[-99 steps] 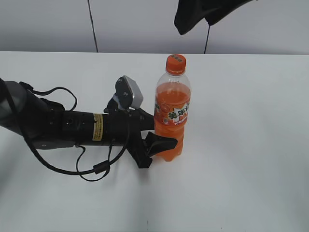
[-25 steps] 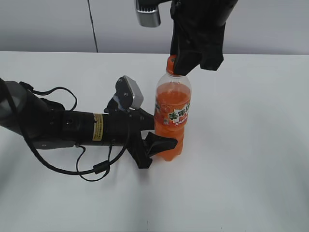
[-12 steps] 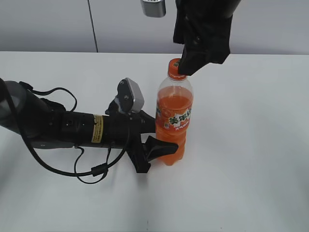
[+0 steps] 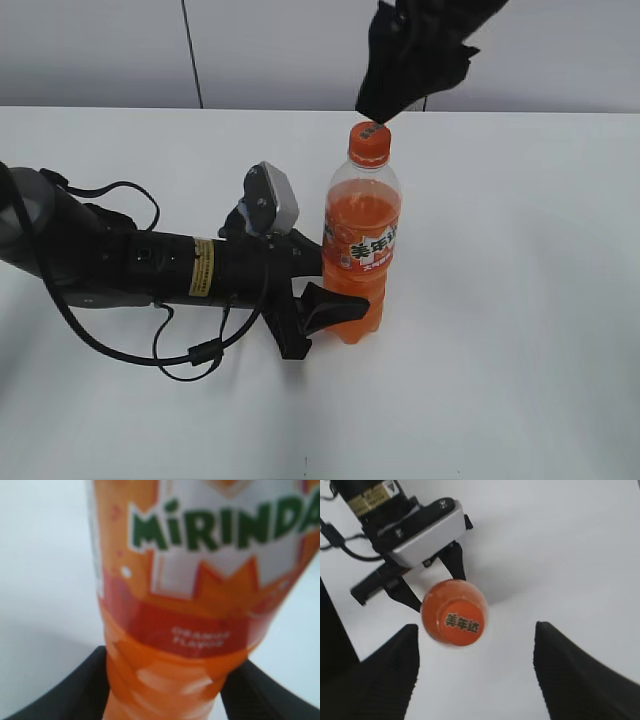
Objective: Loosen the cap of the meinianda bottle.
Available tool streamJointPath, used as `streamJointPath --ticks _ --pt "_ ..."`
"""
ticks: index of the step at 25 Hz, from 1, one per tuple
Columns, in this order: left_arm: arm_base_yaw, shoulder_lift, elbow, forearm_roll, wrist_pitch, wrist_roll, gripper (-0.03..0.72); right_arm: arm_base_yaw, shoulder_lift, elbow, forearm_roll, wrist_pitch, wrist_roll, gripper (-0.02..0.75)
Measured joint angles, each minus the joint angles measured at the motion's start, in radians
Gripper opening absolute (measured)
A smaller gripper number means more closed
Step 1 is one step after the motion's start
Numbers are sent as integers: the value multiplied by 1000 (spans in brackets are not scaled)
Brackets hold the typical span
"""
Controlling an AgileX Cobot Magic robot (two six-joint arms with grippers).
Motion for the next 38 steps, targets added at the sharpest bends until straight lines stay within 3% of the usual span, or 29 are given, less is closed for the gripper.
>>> streamJointPath --ticks 7,13,35,38 --pt "0 0 0 0 0 0 408 0 -13 0 35 0 588 533" --pt "0 0 0 -8 0 0 408 0 -13 0 39 0 820 533" --pt "-1 0 0 -54 12 -1 407 0 94 0 -3 0 874 533" --pt "-1 0 0 -56 14 -1 407 0 108 0 -3 0 874 501"
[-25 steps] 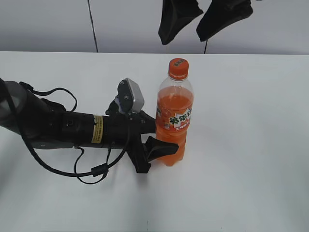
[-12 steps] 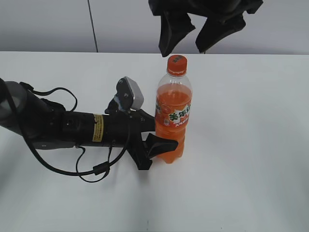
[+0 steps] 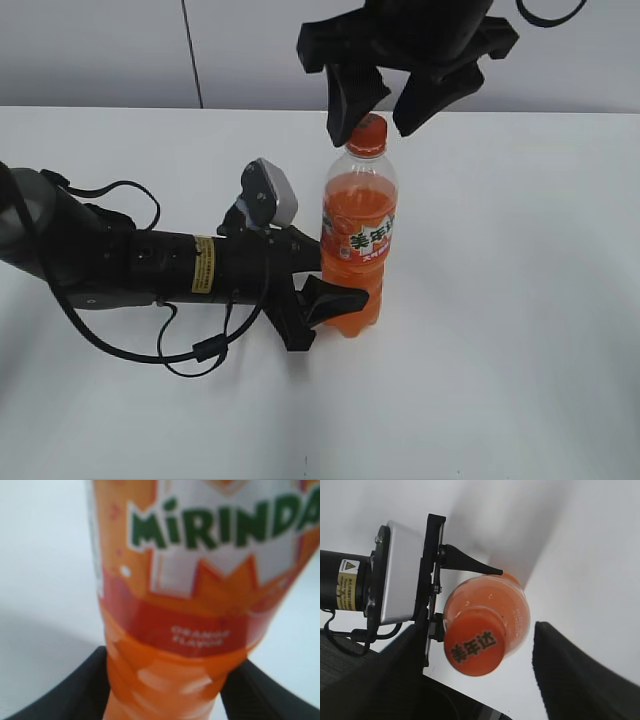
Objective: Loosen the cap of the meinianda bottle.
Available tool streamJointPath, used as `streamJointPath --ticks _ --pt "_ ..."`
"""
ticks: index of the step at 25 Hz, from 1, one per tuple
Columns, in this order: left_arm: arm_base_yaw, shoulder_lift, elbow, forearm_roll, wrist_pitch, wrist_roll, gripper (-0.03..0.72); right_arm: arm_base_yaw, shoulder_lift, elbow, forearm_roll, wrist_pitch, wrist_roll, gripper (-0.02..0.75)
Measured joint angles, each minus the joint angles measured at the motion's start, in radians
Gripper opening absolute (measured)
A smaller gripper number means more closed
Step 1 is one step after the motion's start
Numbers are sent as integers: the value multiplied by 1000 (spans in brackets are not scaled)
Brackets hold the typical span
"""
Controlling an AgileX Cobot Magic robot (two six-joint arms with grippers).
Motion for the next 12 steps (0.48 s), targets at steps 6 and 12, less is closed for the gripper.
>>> streamJointPath --ticks 6,12 --pt "0 0 0 -4 1 0 406 0 5 0 0 0 1 331" --pt "0 0 0 -5 2 0 406 0 5 0 0 0 -11 274"
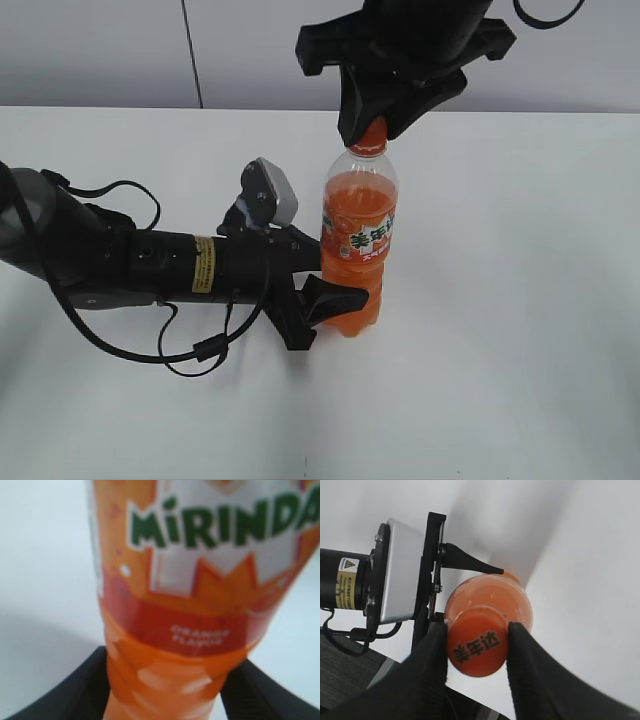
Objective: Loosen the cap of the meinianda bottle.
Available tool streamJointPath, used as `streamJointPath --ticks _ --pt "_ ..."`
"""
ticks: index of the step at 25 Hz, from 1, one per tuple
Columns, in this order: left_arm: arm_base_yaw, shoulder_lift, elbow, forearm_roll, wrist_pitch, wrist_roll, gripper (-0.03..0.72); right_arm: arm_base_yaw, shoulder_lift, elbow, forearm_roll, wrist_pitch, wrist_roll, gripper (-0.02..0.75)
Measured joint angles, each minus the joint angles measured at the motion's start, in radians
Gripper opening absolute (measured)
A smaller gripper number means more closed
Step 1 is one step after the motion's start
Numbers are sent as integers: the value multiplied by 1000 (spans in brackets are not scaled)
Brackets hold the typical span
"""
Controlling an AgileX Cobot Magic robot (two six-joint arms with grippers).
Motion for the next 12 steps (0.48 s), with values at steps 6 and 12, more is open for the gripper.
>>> streamJointPath --ticks 6,12 --pt "0 0 0 0 0 0 406 0 0 0 1 -1 -181 274" --pt "0 0 0 0 0 0 406 0 0 0 3 -1 -615 272"
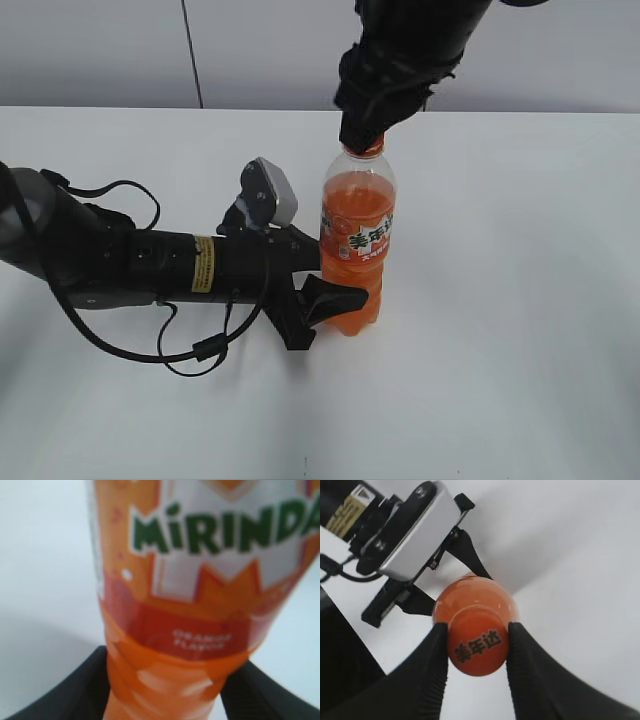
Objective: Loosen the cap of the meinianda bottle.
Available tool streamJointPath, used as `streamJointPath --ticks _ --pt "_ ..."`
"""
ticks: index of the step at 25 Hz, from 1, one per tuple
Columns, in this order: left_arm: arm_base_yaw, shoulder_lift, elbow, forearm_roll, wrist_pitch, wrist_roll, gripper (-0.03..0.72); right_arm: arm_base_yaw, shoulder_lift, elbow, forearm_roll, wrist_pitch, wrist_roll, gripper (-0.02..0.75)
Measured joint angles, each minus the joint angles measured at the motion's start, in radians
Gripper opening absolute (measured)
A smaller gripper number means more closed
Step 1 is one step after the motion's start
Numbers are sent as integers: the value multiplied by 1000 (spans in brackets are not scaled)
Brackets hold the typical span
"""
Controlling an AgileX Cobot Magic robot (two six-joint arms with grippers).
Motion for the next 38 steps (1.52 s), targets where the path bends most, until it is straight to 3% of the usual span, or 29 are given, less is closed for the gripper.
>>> streamJointPath --ticks 8,16,19,25,33,38 --pt "0 0 0 -2 1 3 405 0 0 0 -10 1 -514 272" --pt "0 0 0 -3 2 4 405 0 0 0 -13 1 -599 277" --pt "0 0 0 -5 2 4 405 0 0 0 -25 0 -604 328" --pt "0 0 0 -6 2 3 405 0 -7 0 -31 1 -604 531" --pt "0 0 0 -6 2 3 405 0 -103 0 5 1 -436 556" --pt "0 0 0 -6 3 2 405 0 -147 0 26 1 -55 557"
